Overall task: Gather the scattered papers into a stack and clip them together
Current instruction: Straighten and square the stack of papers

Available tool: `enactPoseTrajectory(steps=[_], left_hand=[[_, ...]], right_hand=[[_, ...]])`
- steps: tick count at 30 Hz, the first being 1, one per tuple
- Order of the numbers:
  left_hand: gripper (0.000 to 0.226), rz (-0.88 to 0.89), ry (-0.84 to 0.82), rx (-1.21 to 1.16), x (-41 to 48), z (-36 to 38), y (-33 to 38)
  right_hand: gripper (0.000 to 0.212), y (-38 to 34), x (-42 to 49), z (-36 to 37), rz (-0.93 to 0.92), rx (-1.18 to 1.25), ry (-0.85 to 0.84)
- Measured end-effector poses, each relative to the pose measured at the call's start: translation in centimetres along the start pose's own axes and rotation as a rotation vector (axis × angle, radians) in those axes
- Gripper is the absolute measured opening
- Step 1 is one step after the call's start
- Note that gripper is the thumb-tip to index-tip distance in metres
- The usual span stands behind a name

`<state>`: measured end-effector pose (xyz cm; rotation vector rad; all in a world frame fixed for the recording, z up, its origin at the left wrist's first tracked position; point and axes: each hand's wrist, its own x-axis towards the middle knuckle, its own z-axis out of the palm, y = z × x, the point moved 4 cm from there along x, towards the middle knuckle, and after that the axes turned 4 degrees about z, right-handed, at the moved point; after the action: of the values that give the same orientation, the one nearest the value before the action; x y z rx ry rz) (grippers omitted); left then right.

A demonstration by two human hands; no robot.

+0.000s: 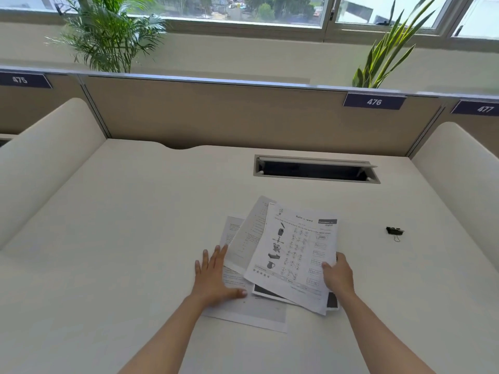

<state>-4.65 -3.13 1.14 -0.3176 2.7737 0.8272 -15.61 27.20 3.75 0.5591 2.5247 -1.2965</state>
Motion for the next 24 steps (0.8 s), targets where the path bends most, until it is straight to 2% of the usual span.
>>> enactPoseTrajectory(steps=[5, 12, 16, 18, 21, 24], left_hand=[[0.149, 0.018, 0.014, -0.028, -0.2, -0.2, 0.2], [0.152, 0.008, 0.011, -0.2, 0.1, -0.6, -0.4], [0.124, -0.064, 0.045, -0.496, -0.2, -2.1, 0.2], [0.113, -0.104, 0.098, -0.569, -0.1, -2.4, 0.3], [0.116, -0.174, 0.197, -0.439, 0.3, -2.5, 0.5], [0.123, -0.25, 0.193, -0.213, 0.5, -2.1, 1.4]], right_hand=[[0.038, -1.7, -0.3, 0.9, -0.095, 0.003, -0.077], [0.066, -2.2, 0.1, 2.9, -0.18, -0.226, -0.188], [0.067, -2.2, -0.2, 3.6, -0.245, -0.361, -0.201], [0.066, -2.2, -0.7, 4.1, -0.286, -0.41, -0.201], [0.074, -2.1, -2.0, 5.0, -0.348, -0.501, -0.162], [0.084, -1.5, -2.9, 6.0, -0.353, -0.547, -0.142]])
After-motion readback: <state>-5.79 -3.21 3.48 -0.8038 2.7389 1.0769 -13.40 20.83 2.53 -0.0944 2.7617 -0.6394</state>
